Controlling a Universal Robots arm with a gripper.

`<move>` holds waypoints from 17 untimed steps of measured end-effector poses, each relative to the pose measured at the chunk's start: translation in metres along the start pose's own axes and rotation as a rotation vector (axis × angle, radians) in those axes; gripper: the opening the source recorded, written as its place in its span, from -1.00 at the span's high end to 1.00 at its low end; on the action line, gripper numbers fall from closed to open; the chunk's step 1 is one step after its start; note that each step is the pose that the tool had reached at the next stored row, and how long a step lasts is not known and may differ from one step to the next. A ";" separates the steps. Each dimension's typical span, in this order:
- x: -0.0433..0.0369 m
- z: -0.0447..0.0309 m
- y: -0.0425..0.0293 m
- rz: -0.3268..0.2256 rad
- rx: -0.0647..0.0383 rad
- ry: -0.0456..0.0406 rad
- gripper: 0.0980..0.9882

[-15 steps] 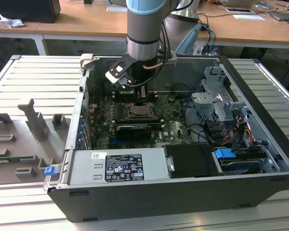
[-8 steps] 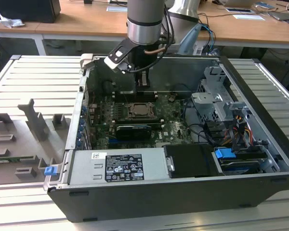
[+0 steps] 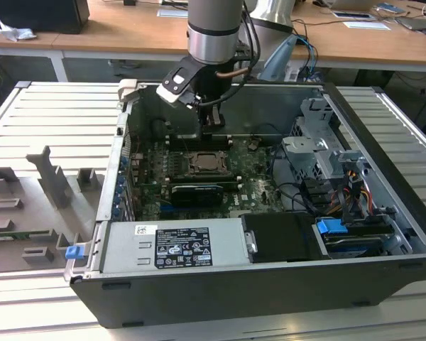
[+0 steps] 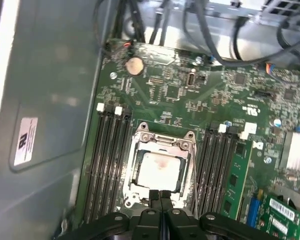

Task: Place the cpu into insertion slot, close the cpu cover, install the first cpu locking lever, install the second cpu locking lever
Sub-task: 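Install the first cpu locking lever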

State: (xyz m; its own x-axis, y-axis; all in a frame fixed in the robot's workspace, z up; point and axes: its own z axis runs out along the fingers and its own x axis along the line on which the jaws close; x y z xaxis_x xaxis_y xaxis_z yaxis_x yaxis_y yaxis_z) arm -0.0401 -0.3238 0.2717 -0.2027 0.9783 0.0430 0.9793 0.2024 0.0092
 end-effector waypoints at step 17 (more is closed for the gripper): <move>0.0000 0.0006 0.0000 -0.399 0.017 0.0037 0.98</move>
State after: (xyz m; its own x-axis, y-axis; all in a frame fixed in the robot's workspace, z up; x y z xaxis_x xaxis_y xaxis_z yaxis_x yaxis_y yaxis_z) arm -0.0402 -0.3238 0.2711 -0.5674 0.8223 0.0430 0.8233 0.5675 0.0093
